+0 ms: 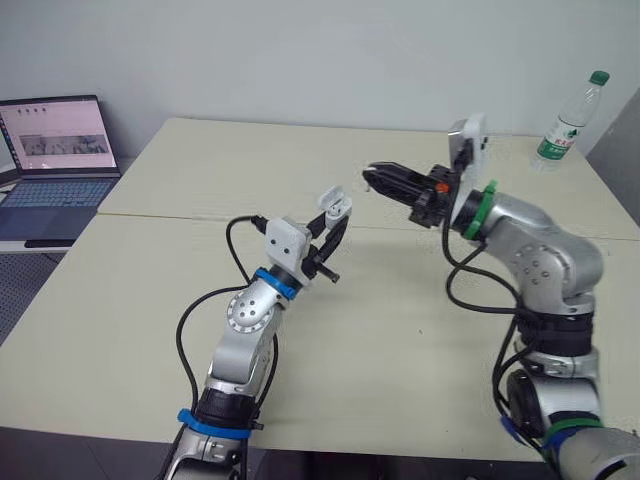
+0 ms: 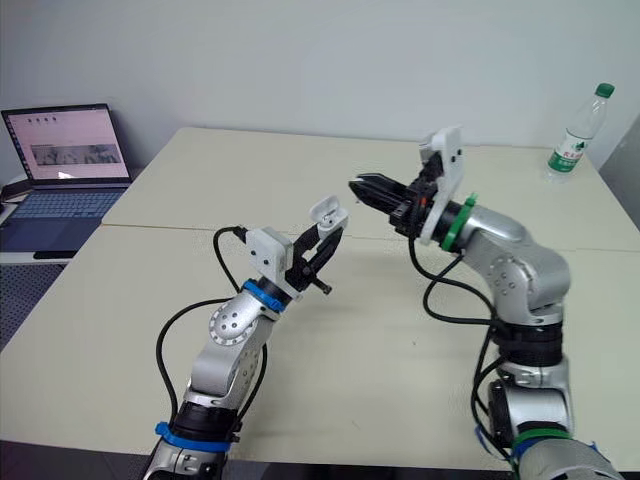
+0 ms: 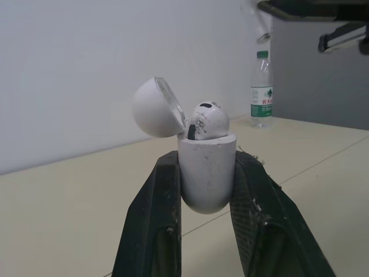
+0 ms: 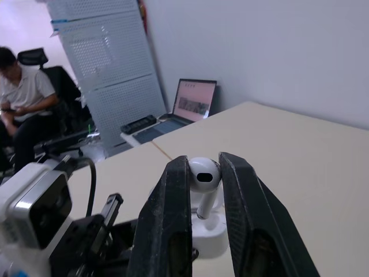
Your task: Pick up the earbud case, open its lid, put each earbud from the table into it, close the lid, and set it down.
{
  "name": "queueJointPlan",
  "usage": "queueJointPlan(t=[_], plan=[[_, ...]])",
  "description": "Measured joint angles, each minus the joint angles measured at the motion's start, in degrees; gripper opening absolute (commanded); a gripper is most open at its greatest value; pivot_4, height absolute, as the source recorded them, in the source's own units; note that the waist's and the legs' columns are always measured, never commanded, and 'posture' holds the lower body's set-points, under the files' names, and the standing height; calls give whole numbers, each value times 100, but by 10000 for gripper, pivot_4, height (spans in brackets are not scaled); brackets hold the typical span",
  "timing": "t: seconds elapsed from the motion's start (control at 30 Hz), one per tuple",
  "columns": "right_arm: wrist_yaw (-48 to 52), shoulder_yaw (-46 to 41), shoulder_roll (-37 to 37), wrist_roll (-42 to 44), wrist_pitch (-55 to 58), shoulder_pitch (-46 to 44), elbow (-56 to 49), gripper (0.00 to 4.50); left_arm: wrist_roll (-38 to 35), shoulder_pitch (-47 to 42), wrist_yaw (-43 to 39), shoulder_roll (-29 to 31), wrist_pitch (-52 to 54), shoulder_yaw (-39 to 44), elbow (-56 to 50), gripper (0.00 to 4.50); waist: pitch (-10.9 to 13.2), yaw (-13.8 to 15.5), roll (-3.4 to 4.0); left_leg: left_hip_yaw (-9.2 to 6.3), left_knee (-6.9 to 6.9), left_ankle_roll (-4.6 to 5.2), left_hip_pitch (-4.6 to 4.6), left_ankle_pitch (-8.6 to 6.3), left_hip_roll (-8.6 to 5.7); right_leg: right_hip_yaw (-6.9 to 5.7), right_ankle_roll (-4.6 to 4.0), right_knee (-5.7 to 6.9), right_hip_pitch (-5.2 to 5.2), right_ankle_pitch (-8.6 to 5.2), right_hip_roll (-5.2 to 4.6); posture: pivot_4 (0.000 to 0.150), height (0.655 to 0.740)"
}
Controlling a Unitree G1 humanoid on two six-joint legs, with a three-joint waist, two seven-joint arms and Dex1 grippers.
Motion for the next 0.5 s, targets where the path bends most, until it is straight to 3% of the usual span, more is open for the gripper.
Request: queueJointPlan(t=[0.23,0.5], plan=[[-522,149,586,-108,-486,5,26,3691,-142,-157,-59,-67,187,-1,-4,7487,0,-49,0,-4,-2,0,2,1,18,-1,0,6,-6,-1,29,1500,7400],[-598,403,522,-256,-930,309,24,3691,-253,-173,60,-179,329,12,-19,7487,0,-51,0,-2,-2,0,1,1,18,1,1,2,-6,-1,32,1500,7400]])
